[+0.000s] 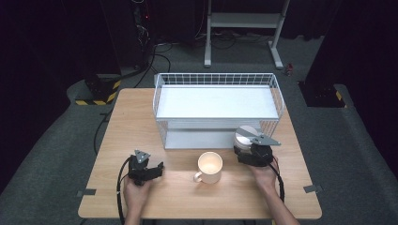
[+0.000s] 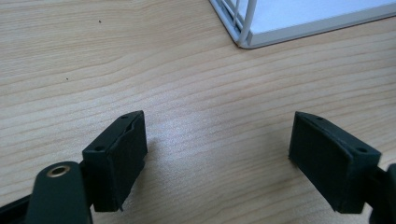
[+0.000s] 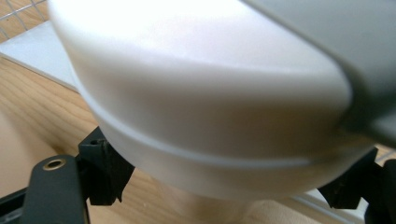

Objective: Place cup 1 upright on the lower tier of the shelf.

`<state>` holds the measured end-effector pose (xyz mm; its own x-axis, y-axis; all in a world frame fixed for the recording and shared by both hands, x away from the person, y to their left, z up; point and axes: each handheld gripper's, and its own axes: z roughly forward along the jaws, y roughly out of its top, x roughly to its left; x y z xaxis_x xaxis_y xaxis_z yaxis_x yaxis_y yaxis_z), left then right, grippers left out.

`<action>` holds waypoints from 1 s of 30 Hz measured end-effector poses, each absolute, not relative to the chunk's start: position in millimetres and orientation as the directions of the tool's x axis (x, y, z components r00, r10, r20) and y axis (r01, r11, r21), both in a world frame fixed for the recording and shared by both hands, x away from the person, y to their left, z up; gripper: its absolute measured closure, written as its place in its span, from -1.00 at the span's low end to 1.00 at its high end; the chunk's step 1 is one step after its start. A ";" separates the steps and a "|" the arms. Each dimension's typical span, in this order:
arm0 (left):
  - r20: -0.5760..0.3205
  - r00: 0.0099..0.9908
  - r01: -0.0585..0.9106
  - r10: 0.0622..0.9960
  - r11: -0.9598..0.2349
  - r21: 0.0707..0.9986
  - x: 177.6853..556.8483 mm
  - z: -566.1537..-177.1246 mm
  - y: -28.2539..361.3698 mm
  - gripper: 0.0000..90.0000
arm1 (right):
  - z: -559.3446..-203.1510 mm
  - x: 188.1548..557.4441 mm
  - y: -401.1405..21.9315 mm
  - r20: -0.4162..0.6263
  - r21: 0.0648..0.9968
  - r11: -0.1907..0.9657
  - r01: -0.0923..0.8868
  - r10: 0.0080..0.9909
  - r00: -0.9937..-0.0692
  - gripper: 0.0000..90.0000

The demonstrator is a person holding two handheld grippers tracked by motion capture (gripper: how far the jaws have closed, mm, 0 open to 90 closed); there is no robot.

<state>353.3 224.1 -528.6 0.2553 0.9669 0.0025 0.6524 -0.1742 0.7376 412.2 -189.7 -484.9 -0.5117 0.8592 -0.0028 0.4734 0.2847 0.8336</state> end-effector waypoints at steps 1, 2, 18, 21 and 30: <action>0.002 0.255 0.652 0.967 -0.174 0.738 353.3 -528.6 224.1 -0.57 | -485.1 413.5 -188.4 0.002 0.832 0.281 0.479 0.861 -0.509 -0.58; 0.002 0.255 0.653 0.967 -0.174 0.737 353.3 -528.6 224.0 -0.57 | -485.4 415.2 -187.4 0.000 0.831 0.284 0.478 0.860 -0.511 -0.58; 0.003 0.254 0.653 0.967 -0.174 0.737 353.4 -528.5 224.1 -0.57 | -487.2 431.1 -177.1 -0.004 0.821 0.289 0.491 0.865 -0.503 -0.58; 0.002 0.248 0.652 0.969 -0.168 0.739 353.7 -528.7 223.9 -0.56 | -488.2 433.3 -176.7 -0.001 0.825 0.283 0.490 0.867 -0.498 -0.58; 0.004 0.248 0.651 0.969 -0.170 0.740 353.7 -528.7 224.1 -0.56 | -487.2 442.1 -175.8 -0.009 0.821 0.294 0.489 0.864 -0.504 -0.58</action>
<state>353.7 224.1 -528.7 0.2480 0.9688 0.0040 0.6514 -0.1698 0.7395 442.1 -175.8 -487.2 -0.5041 0.8636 -0.0092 0.4894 0.2944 0.8208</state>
